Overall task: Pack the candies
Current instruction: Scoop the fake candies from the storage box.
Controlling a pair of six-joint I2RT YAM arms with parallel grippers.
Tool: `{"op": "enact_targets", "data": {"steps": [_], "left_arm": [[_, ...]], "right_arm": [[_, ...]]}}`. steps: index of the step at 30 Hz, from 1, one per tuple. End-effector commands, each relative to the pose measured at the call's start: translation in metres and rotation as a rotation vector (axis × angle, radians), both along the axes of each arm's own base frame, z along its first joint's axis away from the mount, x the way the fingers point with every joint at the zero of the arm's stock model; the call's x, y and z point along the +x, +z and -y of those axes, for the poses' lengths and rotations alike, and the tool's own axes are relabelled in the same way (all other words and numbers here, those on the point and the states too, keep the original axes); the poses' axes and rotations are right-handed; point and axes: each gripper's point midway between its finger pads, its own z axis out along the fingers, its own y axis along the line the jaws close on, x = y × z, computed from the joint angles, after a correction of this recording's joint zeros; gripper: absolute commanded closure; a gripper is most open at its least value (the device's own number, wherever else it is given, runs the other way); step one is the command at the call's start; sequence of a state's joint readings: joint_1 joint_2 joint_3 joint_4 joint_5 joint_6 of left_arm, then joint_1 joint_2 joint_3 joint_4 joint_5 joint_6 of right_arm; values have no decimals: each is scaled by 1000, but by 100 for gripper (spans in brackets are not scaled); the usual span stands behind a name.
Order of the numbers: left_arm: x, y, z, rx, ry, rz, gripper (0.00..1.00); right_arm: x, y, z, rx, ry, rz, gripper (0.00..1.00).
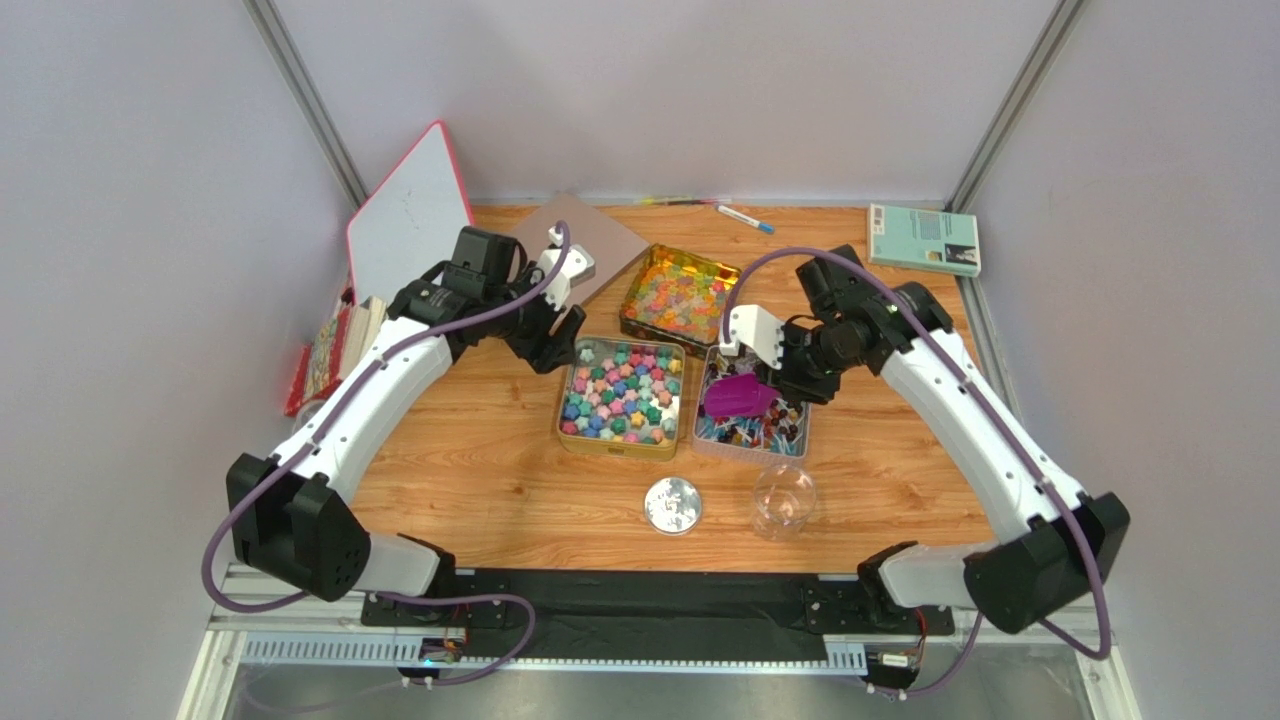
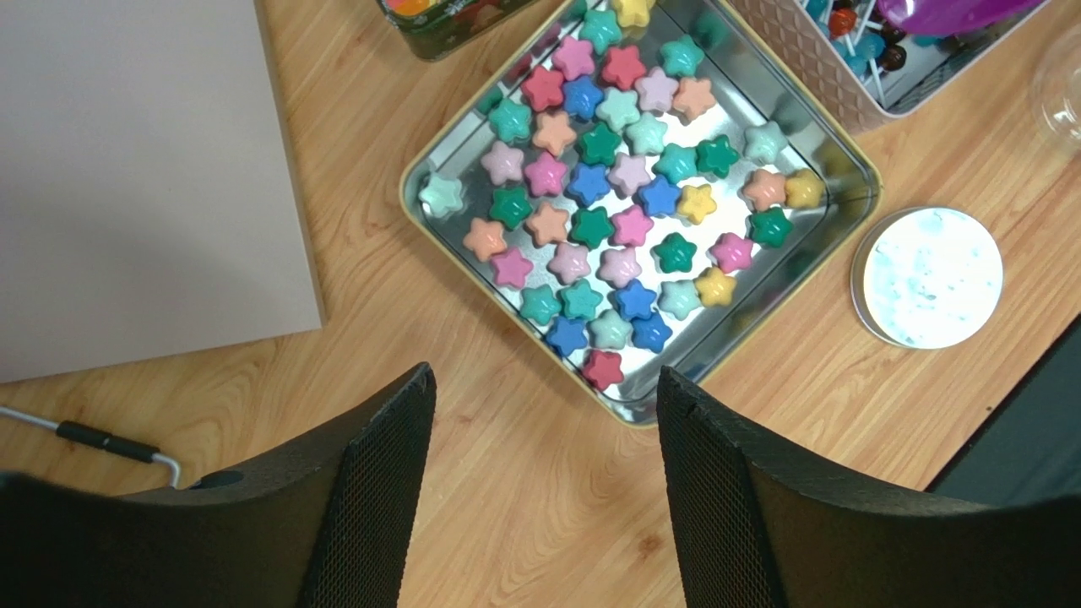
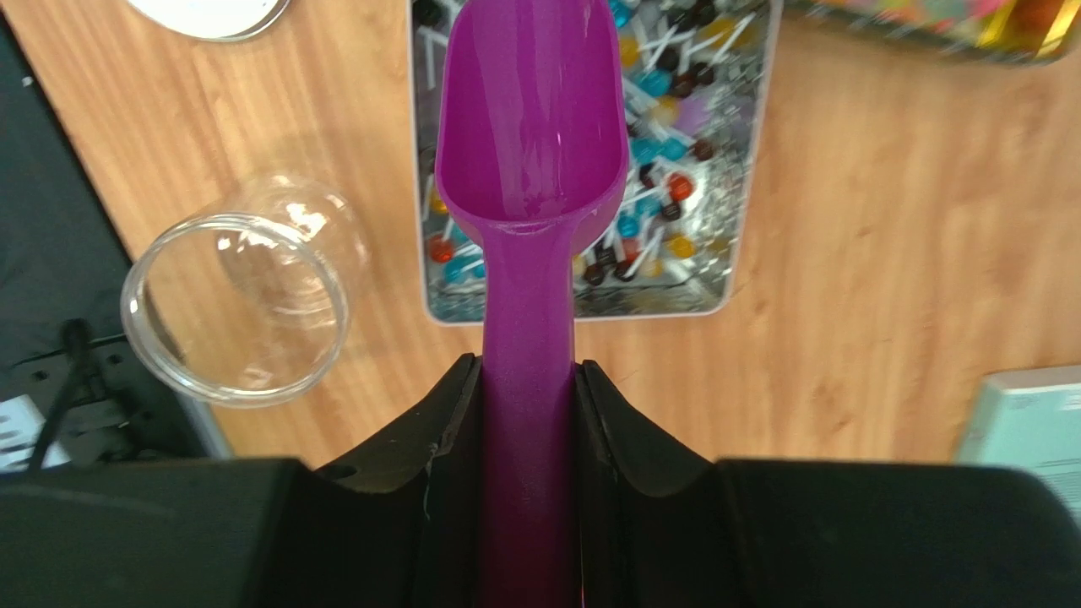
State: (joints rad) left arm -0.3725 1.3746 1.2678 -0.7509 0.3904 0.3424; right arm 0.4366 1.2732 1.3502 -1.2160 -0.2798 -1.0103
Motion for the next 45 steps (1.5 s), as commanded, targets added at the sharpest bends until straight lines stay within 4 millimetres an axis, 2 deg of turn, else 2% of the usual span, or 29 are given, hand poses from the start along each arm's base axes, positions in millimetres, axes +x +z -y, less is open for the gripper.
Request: {"op": "enact_targets", "data": {"steps": [1,6,7,9,10,11,13,14,20,24,31,37,45], "left_arm": [[18,18,13,-57,13,52,30],[28,15,37,-91,-2,40,30],[31,4,43,-84,-9,11,30],[35,3,56,-85,-34,2,30],[38,-9,61,-76,-39,-30,30],[42,-5,68,-85,-46,-26,30],[47,-13,73,-84,-34,-64,31],[52,-9,75,-89,-27,-58,31],[65,-21,83,-93,-8,-88,31],[65,-28,88,-106,-10,-126,31],[61,-32,85,-102,1,-127,32],[60,-28,81,-103,4,-98,31],[60,-23,75,-107,21,-85,31]], "right_arm": [[-29,-8,18,-86,-165,-232,100],[-35,-17,37,-160,-278,-244,100],[-38,-17,42,-180,-286,-239,100],[-41,-20,54,-220,-316,-233,100],[-42,-19,57,-221,-326,-218,100],[-43,-21,61,-228,-340,-216,100],[-44,-25,64,-225,-373,-216,100],[-42,-24,68,-222,-397,-201,100],[-31,-27,89,-233,-510,-184,100],[-36,-34,92,-273,-497,-240,100],[-25,-48,105,-404,-498,-282,100],[-13,-50,104,-476,-465,-274,100],[-13,-66,96,-544,-410,-311,100]]}}
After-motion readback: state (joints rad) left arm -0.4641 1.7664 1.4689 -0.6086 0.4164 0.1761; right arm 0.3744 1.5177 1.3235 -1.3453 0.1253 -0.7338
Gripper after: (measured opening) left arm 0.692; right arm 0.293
